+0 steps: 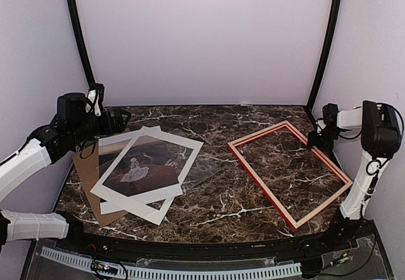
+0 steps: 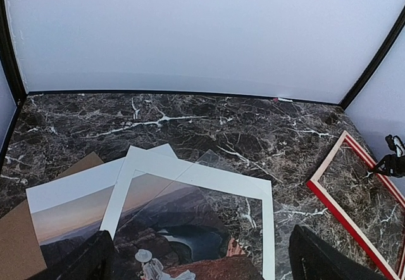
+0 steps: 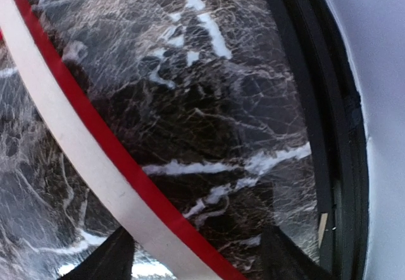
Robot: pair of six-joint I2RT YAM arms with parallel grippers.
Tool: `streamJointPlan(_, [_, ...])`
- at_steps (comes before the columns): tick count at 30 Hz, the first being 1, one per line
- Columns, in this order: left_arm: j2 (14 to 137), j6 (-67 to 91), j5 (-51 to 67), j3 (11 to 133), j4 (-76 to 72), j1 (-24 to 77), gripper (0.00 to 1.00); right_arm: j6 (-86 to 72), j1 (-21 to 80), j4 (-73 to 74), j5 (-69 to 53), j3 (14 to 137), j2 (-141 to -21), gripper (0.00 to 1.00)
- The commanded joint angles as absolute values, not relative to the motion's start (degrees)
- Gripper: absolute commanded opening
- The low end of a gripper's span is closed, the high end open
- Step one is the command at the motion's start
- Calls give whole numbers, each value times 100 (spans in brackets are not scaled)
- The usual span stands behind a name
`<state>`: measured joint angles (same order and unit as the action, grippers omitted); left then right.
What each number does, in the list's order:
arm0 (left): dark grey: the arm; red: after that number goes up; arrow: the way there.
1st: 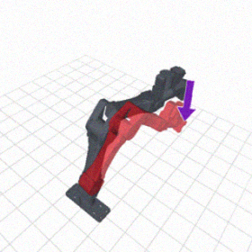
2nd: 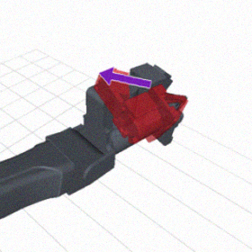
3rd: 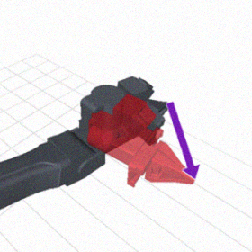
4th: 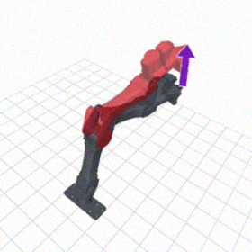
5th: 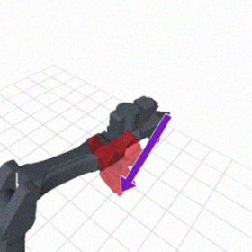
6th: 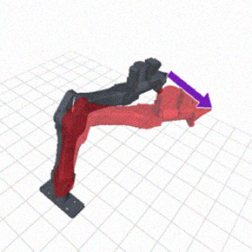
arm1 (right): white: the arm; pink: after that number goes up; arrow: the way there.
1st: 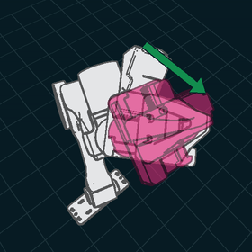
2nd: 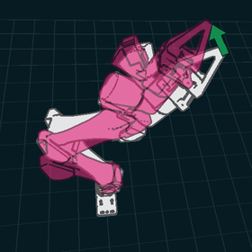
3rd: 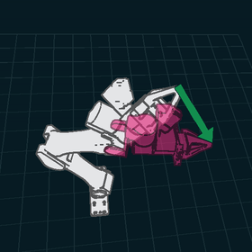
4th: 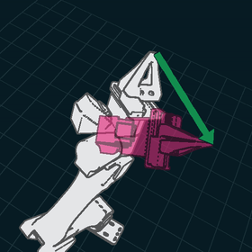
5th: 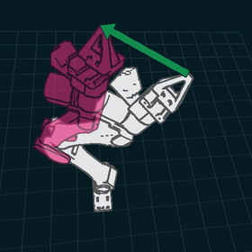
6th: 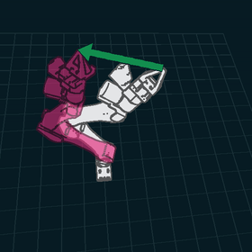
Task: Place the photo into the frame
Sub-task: Move the frame body to the center of the board.
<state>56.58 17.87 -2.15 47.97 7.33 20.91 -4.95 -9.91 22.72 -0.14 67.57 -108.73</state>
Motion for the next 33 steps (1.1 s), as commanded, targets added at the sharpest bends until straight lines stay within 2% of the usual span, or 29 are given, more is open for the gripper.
streamJointPlan(1, [5563, 1833, -204, 4835, 585, 2127, 99, -609, -962, 2121, -358, 6526, -10731, 62])
streamJointPlan(10, [5703, 1964, -309, 4857, 648, 2127, 99, -947, -346, 1962, -27, 5981, -10425, 39])
streamJointPlan(15, [5940, 2190, -495, 4856, 729, 2127, 99, -1361, -56, 1767, 97, 5743, -10154, 31])
streamJointPlan(20, [6504, 2217, -620, 4898, 810, 2127, 99, -1538, 266, 1565, -274, 5642, -10138, 29])
streamJointPlan(27, [7432, 2370, -780, 5063, 915, 2123, 99, -1460, 796, 1657, -367, 5698, -10316, 36])
streamJointPlan(31, [7725, 2407, -976, 5159, 1099, 2088, 99, -1426, 813, 1828, 192, 5744, -10079, 58])
streamJointPlan(33, [7760, 2404, -985, 5139, 1098, 2023, 99, -1411, 844, 1940, 373, 5802, -9830, 63])
